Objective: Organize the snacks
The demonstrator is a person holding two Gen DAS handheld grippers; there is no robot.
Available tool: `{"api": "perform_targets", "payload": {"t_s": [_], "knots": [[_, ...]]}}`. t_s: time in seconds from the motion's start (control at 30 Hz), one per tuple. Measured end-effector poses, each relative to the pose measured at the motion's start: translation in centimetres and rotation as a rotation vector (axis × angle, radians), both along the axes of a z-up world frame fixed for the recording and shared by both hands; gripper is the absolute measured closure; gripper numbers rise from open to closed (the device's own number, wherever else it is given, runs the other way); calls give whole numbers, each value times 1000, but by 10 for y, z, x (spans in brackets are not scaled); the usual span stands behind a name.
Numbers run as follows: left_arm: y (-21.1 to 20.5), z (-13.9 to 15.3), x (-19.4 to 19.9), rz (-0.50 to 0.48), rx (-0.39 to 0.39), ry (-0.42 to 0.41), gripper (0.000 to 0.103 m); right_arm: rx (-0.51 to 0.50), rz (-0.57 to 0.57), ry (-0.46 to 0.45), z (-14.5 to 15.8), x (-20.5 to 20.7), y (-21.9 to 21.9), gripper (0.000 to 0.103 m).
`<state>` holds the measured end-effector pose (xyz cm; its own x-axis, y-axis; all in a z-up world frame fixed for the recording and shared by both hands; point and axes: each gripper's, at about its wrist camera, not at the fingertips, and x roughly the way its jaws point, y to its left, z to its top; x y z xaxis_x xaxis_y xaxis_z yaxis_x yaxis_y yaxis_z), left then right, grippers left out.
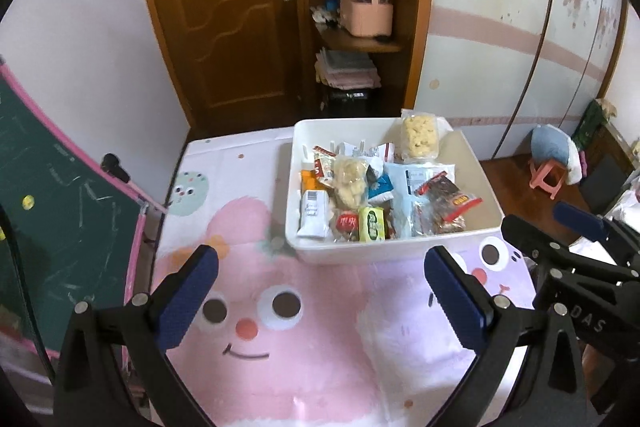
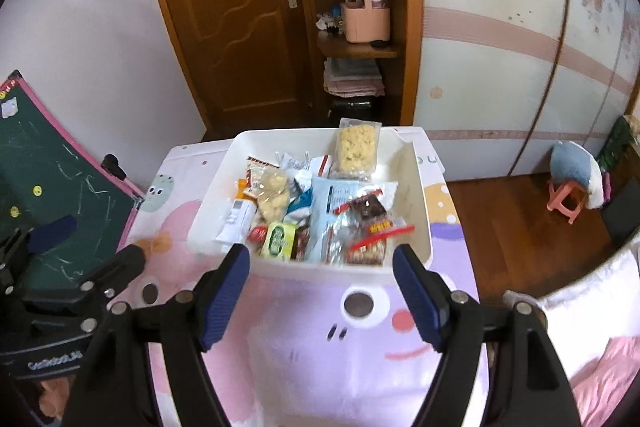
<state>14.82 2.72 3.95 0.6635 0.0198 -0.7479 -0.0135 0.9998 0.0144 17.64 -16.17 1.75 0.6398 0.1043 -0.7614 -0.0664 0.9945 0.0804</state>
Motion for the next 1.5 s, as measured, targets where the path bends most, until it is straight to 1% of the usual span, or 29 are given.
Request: {"api": "perform_targets", "payload": {"t_s": [0.13,0.3,0.47,0.6,0.77,0.87,1.03,1.2,1.5], "knots": [[6,10,-46,24,-8,-52,1,36,0,-36,9,-40,3,26],[12,7,-88,43,-27,-52,1,13,26,-62,10,-79,17,25],[17,4,-120,82,-4,-83,1,-41,20,-95,8,-112,28,25],[22,3,-138,109,-26,-82,1,-21,19,-90,3,-128,28,25],[24,2,-143,127,-4,-81,1,16,13,-68,-2,-139,27,25],[27,-1,-143,134,-14,-72,1,9,-9,-88,0,-143,25,25],[28,-8,-140,137,-24,-42,1,6,-9,-97,1,-145,26,25],[27,-12,-140,136,-13,-38,1,-2,5,-91,-1,-145,31,25],[26,-14,-140,135,-21,-30,1,-3,5,-95,-1,-146,33,25]]}}
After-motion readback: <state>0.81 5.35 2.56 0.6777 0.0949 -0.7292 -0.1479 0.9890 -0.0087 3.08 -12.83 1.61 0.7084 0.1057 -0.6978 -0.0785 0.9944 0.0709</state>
